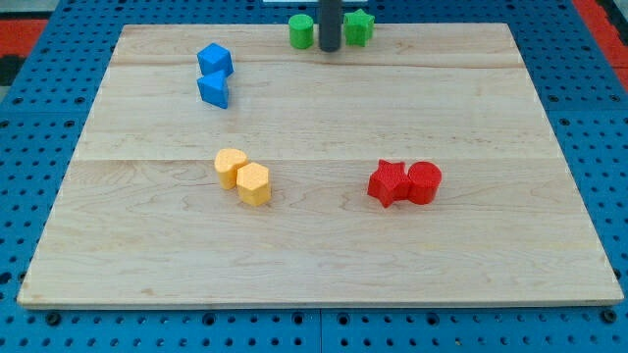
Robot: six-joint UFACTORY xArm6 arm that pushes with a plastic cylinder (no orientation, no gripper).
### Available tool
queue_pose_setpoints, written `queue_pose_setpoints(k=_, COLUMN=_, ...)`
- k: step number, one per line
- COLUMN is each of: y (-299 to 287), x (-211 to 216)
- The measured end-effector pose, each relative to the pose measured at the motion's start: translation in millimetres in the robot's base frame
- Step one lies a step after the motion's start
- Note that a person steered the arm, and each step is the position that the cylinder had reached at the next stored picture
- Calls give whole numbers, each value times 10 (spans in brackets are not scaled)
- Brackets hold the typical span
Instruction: Separate blue cube from blue triangle
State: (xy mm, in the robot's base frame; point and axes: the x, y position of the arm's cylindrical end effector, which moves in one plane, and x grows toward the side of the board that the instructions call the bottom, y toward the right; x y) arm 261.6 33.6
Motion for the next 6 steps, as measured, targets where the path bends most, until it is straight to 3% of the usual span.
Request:
queue_pose_setpoints(k=1, y=-249, x=437)
queue_pose_setpoints(k=3, y=-1872, x=329)
queue_pose_setpoints(k=5, y=-1943, x=-13)
queue_pose_setpoints(k=6, y=-2262, x=-13)
